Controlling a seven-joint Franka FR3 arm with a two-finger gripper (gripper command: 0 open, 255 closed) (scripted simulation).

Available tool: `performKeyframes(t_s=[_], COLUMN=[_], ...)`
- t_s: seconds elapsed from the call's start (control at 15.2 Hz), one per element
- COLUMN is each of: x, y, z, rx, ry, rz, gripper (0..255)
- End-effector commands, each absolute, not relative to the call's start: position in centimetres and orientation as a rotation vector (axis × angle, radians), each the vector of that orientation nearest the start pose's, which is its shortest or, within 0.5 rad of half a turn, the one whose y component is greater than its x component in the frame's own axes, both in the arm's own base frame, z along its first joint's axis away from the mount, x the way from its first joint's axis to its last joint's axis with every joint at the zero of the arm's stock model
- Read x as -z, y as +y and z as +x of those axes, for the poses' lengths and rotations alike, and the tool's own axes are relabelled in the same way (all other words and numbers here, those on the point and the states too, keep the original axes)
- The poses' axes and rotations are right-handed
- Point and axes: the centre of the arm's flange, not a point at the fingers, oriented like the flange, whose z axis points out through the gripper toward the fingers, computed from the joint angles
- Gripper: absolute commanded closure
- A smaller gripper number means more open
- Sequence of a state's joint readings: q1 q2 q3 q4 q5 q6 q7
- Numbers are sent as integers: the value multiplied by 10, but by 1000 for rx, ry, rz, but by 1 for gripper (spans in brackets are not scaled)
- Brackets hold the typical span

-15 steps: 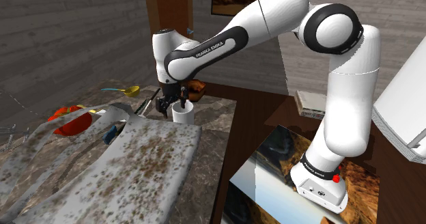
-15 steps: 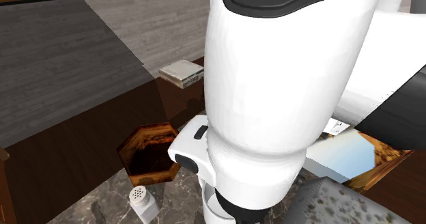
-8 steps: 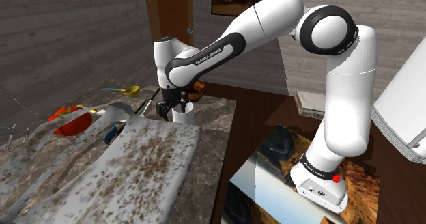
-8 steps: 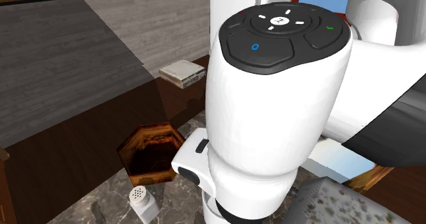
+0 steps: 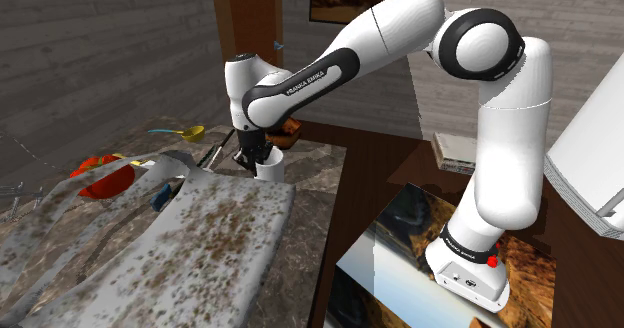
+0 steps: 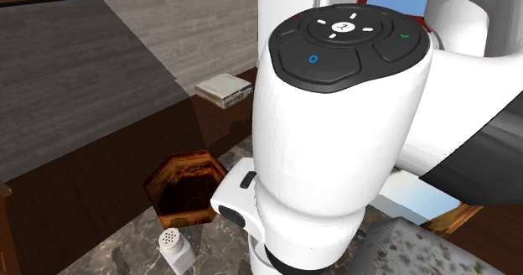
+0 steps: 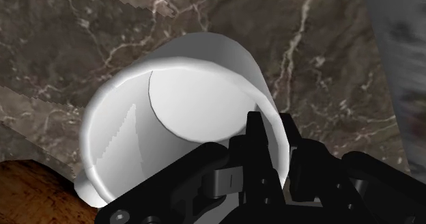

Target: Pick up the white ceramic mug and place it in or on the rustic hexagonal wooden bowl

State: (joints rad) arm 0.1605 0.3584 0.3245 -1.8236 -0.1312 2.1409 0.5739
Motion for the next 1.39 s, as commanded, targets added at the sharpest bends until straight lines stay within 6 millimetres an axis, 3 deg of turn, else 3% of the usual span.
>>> performKeyframes(t_s=[0.0, 0.33, 1.32], x=[-347, -347, -426], y=[278, 278, 278], z=[569, 569, 569], rx=[-29, -29, -29], ry=[55, 55, 55], rz=[-3149, -3149, -3149], gripper=[255, 255, 255])
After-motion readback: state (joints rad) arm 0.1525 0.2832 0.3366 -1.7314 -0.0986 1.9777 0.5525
